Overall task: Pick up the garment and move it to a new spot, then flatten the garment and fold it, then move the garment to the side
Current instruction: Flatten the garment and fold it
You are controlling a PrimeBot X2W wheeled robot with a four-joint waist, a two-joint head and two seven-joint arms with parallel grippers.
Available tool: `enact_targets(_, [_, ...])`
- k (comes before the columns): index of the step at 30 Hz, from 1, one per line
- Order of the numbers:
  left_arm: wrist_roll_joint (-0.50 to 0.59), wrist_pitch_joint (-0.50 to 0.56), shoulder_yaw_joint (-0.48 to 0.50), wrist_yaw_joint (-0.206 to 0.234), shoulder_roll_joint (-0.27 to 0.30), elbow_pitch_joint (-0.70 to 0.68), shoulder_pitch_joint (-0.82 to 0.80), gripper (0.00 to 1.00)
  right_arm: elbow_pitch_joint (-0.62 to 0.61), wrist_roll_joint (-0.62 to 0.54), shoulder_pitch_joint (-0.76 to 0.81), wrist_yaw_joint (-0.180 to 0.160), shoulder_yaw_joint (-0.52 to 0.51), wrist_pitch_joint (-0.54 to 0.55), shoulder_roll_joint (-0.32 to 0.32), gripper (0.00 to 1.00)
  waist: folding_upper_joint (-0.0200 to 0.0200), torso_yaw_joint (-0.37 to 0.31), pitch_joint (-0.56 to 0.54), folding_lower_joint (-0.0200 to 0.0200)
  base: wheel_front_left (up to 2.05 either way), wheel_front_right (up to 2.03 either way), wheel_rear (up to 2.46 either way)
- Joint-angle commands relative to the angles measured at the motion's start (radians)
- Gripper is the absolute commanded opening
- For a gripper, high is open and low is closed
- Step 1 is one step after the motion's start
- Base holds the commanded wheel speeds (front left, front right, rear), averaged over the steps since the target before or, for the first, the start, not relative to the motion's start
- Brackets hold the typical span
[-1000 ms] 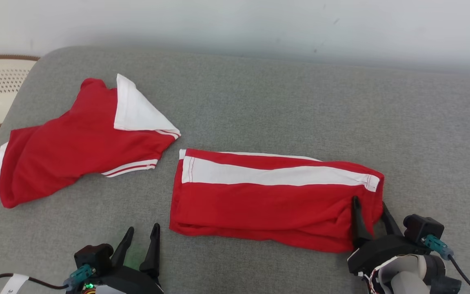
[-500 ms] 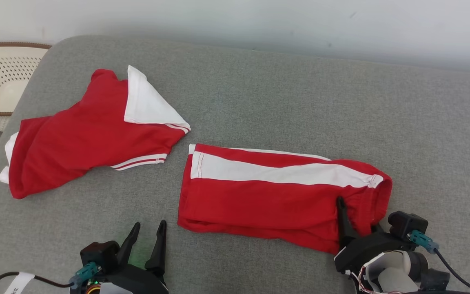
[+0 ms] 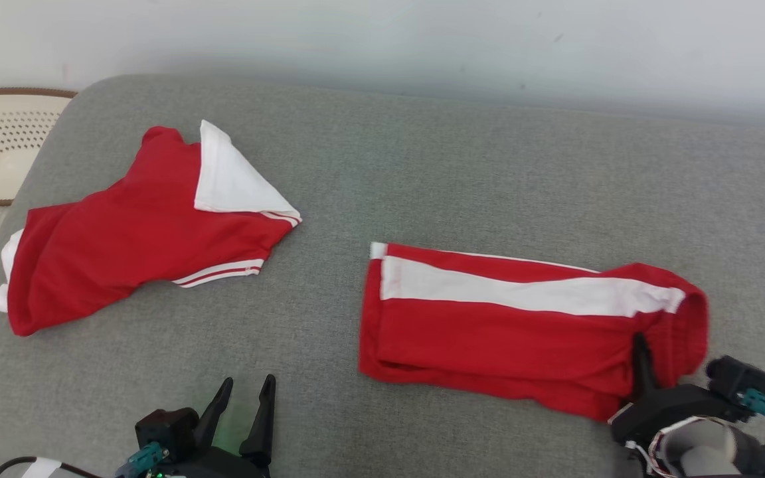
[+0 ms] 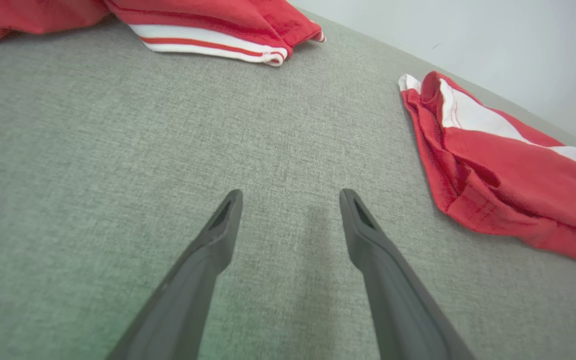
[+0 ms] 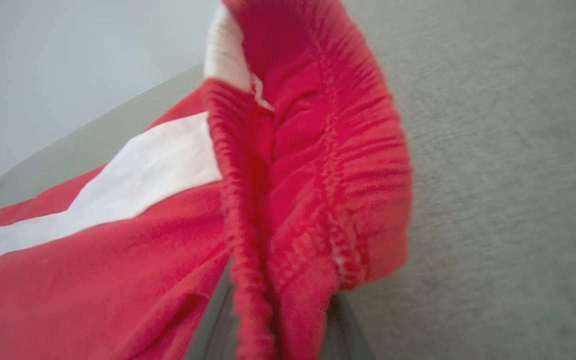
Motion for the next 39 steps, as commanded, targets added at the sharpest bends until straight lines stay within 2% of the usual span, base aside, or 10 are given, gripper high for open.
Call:
enact_targets(1, [-0.005,-0.001,-0.001,-0.001,0.002,0.005,0.020,1.00,0.008,-0.010,0.015,-0.001,-0.009,0.000,-0.016,0.00,-0.0001,-0.016,-0.010,-0.0001,0.00,0.00,0.00])
enact_targets(5, [-0.002,-0.001,-0.011,-0.006,0.002,0.011,0.028,1.00,-0.025,-0.025,-0.004,-0.001,-0.018,0.000,-0.046,0.00,-0.0001,-0.042,-0.016,-0.0001,0.00,0.00,0.00])
enact_targets(9, [0.009,-0.001,-0.034,-0.016,0.003,0.030,0.035,1.00,-0.106,-0.017,-0.009,-0.001,0.038,0.000,-0.035,0.00,-0.0001,-0.065,-0.028,-0.0001,0.00,0.00,0.00])
enact_targets(18, [-0.004,0.000,-0.084,-0.031,0.002,0.029,0.036,1.00,-0.252,0.049,0.003,-0.001,0.314,0.000,0.015,0.00,-0.0001,-0.070,-0.038,-0.0001,0.00,0.00,0.00])
enact_targets(24, [0.046,-0.001,-0.077,-0.011,0.002,-0.042,0.025,1.00,-0.187,0.068,-0.051,-0.001,0.416,0.000,0.033,0.00,-0.0001,-0.001,-0.033,-0.0001,0.00,0.00,0.00])
enact_targets(32, [0.054,-0.001,-0.088,-0.010,0.002,-0.086,0.041,1.00,-0.052,0.056,-0.100,-0.001,0.418,0.000,0.043,0.00,-0.0001,0.109,-0.027,-0.0001,0.00,0.00,0.00])
enact_targets(33, [0.051,-0.001,-0.090,-0.010,0.002,-0.090,0.041,1.00,-0.036,0.057,-0.104,-0.001,0.405,0.000,0.046,0.05,-0.0001,0.124,-0.025,-0.0001,0.00,0.00,0.00])
enact_targets(34, [0.049,-0.001,-0.091,-0.009,0.002,-0.094,0.042,1.00,-0.019,0.052,-0.110,-0.001,0.402,0.000,0.050,0.44,-0.0001,0.137,-0.024,-0.0001,0.00,0.00,0.00])
enact_targets(36, [0.055,-0.001,-0.094,-0.001,0.002,-0.103,0.044,1.00,-0.003,0.056,-0.118,-0.001,0.392,0.000,0.060,1.00,-0.0001,0.160,-0.023,-0.0001,0.00,0.00,0.00])
enact_targets(39, [0.061,-0.001,-0.093,0.008,0.002,-0.117,0.042,1.00,-0.009,0.062,-0.127,-0.001,0.381,0.000,0.068,1.00,-0.0001,0.178,-0.017,-0.0001,0.00,0.00,0.00])
